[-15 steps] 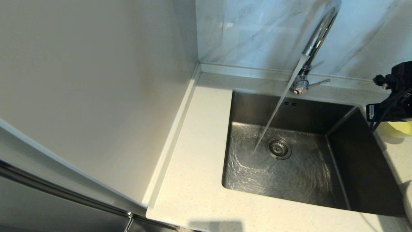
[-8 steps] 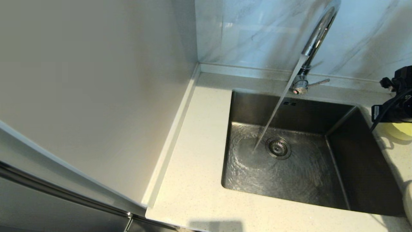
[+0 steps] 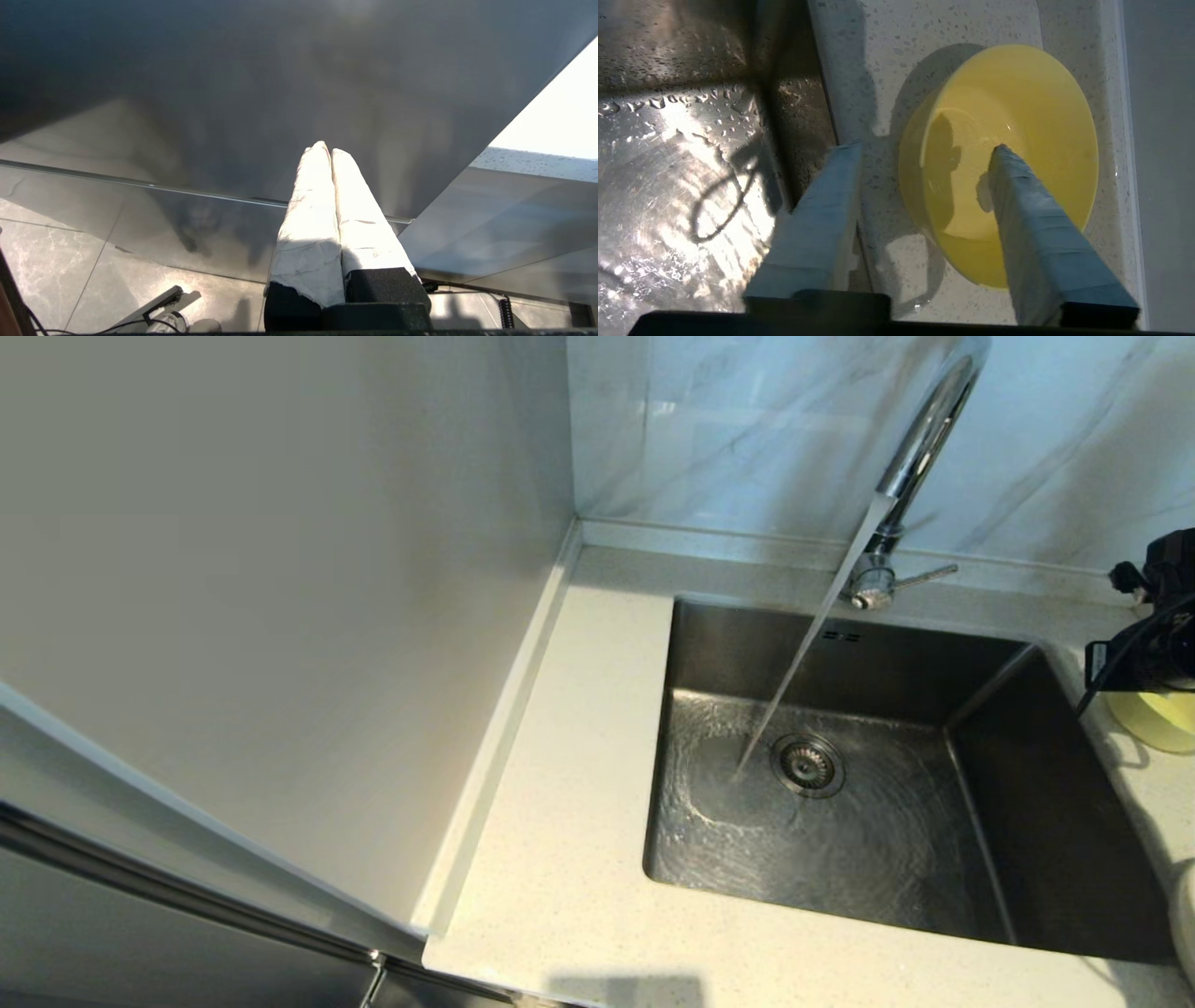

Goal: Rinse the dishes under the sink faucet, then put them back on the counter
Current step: Place the bowl on the table, then pick up the chopsticks

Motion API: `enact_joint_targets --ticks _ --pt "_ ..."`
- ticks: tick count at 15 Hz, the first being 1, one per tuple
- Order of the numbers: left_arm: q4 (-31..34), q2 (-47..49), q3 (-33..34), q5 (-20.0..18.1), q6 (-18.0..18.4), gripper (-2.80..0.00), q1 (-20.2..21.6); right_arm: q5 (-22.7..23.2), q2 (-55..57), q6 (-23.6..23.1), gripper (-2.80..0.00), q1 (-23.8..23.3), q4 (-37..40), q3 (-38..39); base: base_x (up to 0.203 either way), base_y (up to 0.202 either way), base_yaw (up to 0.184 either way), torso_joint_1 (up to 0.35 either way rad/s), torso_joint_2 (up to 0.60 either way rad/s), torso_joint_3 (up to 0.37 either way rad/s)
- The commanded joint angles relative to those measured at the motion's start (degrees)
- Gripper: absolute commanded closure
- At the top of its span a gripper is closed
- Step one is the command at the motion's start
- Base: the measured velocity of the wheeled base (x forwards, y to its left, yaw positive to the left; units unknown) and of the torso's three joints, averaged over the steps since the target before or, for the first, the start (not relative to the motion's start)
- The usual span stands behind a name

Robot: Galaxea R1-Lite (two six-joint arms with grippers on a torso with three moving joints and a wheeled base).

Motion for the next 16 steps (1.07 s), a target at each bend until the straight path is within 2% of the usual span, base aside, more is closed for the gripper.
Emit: enact_joint_targets --ticks 1,3,7,8,10,13,16 --pt "0.00 0.00 0.00 0.01 0.00 0.00 0.02 0.04 -1.54 0.64 -2.80 -0.04 0.02 0.18 0.000 0.000 0.000 0.000 0.00 0.000" --pt "0.00 0.00 0.00 0.01 0.00 0.00 0.02 0.62 -5.26 3.12 -2.80 0.10 0.21 0.65 0.000 0.000 0.000 0.000 0.00 0.000" --pt "0.00 0.00 0.00 0.01 0.00 0.00 0.02 4.61 -19.79 3.52 -2.80 0.21 2.73 8.04 0.000 0.000 0.000 0.000 0.00 0.000" --pt "0.00 0.00 0.00 0.01 0.00 0.00 0.02 6.05 -24.38 3.53 -2.80 0.18 5.65 9.79 0.000 0.000 0.000 0.000 0.00 0.000" --pt "0.00 0.00 0.00 0.01 0.00 0.00 0.02 10.52 -34.25 3.89 -2.80 -0.99 16.84 12.76 0.000 0.000 0.000 0.000 0.00 0.000" --pt "0.00 0.00 0.00 0.01 0.00 0.00 0.02 16.94 -45.10 6.88 -2.80 -6.16 34.00 19.46 0.000 0.000 0.000 0.000 0.00 0.000" --pt "0.00 0.00 0.00 0.01 0.00 0.00 0.02 18.82 -52.53 10.62 -2.80 -8.12 37.87 28.08 0.000 0.000 0.000 0.000 0.00 0.000"
